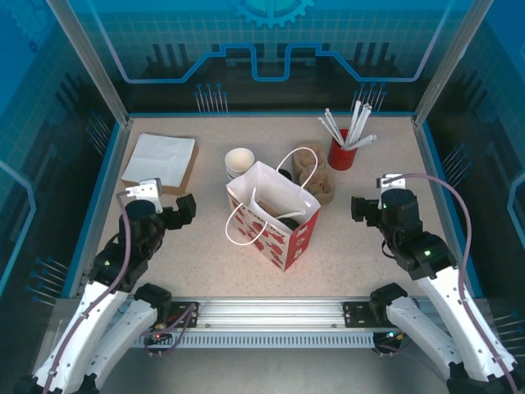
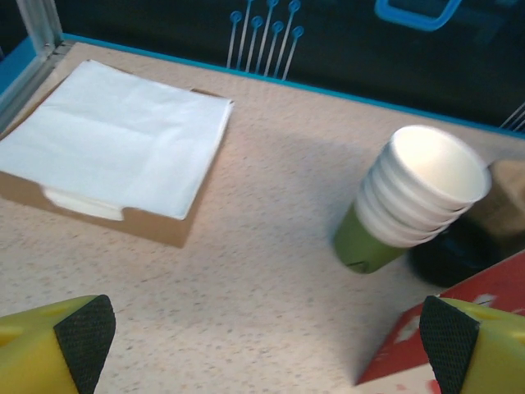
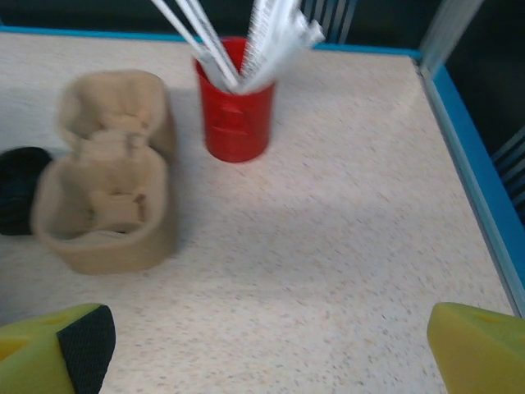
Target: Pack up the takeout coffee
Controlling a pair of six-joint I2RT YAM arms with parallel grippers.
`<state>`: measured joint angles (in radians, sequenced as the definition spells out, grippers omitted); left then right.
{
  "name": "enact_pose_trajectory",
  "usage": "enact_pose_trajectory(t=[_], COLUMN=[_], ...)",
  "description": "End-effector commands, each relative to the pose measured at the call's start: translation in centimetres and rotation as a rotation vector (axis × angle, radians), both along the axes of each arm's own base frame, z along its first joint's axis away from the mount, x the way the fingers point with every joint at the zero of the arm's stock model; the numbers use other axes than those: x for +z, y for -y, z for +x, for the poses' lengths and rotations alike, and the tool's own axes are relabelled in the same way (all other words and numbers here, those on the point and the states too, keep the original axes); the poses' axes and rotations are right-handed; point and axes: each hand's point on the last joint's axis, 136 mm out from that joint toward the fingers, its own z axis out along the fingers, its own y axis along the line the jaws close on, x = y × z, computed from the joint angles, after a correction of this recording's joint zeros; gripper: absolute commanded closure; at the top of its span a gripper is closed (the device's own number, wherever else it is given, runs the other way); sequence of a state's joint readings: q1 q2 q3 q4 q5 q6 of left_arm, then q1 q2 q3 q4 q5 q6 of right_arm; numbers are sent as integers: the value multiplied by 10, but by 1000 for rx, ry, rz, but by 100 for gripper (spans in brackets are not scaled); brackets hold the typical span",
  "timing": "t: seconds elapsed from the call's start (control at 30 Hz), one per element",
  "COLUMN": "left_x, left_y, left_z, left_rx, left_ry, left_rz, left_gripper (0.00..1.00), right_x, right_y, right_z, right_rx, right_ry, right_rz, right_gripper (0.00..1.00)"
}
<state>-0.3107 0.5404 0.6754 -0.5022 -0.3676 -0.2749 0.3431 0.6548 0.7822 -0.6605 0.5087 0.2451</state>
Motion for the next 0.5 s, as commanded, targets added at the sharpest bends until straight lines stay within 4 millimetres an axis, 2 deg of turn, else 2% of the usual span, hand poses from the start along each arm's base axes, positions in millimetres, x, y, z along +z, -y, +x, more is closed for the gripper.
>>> enact_pose_trajectory(t=[0.0,0.17,0.33,0.47], left_x=[0,-31,-56,-72], left_y=[-9,-10,-9,-9], left_z=[7,13,23,36], left_rx=[21,10,8,-3], left_ry=[45,-19,-55,-63], left_rz=[106,179,194,129], left_gripper=[1,1,1,1], right_x=[-7,-50,-74,-88], right_y=[19,29,31,31], right_z=[13,27,49,69], right_rx=[-121,-168,-155,-131], right_ry=[78,36,40,69], right_rz=[18,17,-2,-13], right_gripper=[0,0,0,0])
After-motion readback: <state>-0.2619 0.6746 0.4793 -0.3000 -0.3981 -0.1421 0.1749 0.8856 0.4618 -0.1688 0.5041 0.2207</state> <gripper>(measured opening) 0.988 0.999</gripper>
